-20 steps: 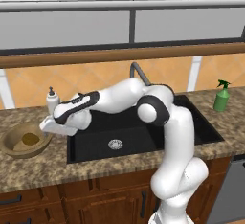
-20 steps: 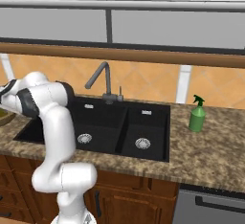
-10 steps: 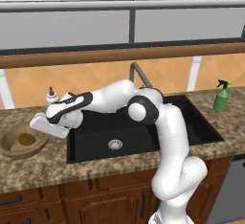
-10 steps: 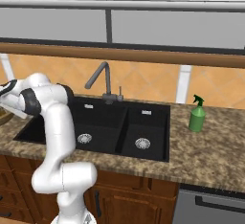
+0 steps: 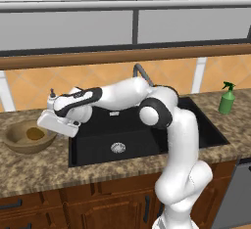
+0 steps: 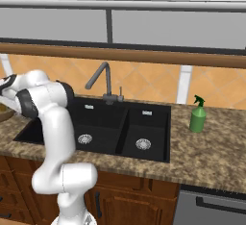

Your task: Pick the avocado from the sink and place it in the bowl. Then pick the bowl and place it in the microwave. Then close the microwave door and press the start button.

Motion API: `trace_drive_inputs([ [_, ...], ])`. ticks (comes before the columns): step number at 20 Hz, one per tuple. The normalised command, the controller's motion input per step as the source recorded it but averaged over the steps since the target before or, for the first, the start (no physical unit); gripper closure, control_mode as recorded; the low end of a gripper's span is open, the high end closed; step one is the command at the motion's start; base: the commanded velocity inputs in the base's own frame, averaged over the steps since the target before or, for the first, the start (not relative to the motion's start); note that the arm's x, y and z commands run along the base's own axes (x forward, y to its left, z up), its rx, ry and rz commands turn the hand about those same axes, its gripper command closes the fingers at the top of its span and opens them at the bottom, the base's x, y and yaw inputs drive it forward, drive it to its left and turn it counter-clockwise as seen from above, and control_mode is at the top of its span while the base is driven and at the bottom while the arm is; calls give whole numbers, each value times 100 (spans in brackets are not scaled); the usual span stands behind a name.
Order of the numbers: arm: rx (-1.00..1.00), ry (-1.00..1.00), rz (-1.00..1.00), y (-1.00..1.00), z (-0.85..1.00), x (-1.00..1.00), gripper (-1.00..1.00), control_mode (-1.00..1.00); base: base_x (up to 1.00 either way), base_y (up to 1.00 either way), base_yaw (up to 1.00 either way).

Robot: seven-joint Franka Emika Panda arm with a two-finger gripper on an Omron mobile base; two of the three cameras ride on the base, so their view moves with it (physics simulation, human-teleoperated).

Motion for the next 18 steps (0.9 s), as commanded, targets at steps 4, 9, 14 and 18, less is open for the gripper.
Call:
trace_drive_inputs([
  [4,-6,0,1,-76,66,-60,100,-100,0,0,0],
  [9,-14,2,0,-62,90,-55,100,-100,0,0,0],
  [14,-10,0,2,-87,97,-60,100,-100,0,0,0],
  [18,-4,0,0,-94,84,-61,100,-100,0,0,0],
])
